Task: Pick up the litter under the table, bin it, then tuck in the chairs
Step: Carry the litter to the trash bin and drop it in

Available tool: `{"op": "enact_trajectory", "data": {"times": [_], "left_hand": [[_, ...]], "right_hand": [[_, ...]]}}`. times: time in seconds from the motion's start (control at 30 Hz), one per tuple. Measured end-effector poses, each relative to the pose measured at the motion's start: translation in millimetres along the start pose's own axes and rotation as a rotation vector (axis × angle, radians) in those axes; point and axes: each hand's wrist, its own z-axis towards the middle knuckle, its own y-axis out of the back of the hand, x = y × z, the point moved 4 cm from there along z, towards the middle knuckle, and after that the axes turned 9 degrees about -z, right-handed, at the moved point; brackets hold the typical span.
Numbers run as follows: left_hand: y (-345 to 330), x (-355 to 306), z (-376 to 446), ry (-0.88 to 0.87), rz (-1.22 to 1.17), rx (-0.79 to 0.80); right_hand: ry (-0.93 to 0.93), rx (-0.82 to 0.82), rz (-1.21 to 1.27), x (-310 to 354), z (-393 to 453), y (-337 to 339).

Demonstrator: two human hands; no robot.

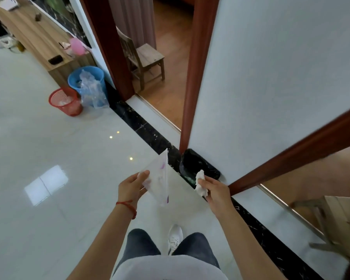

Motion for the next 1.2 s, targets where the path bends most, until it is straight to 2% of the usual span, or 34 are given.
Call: {"op": "enact_trajectory", "data": {"times": [0.23, 0.47, 0.63, 0.87, 1.2], "left_hand": [[-50.5, -9.8, 53.1, 0.096, 0.115, 0.085], [-100.1, -15.0, 107.2, 0.211, 0.278, 0.282], [-125.5, -23.8, 152.0, 0.263, 0.366, 0.353], [-152.4, 2.9, 188.1, 0.327, 0.465, 0.385], [-165.1, 90.2, 261.4, 0.388, 0.471, 0.289]], "right_hand": [[0.001, -0.139, 0.133, 12.6, 26.6, 15.0], [0.000, -0.374, 0.299, 17.5, 39.0, 26.2], [-0.013, -0.490, 0.383, 13.9, 55.9, 18.2], [-0.029, -0.559, 0.467, 3.7, 89.7, 20.3], [-0.096, -0.566, 0.572, -41.6, 186.3, 42.6]]}}
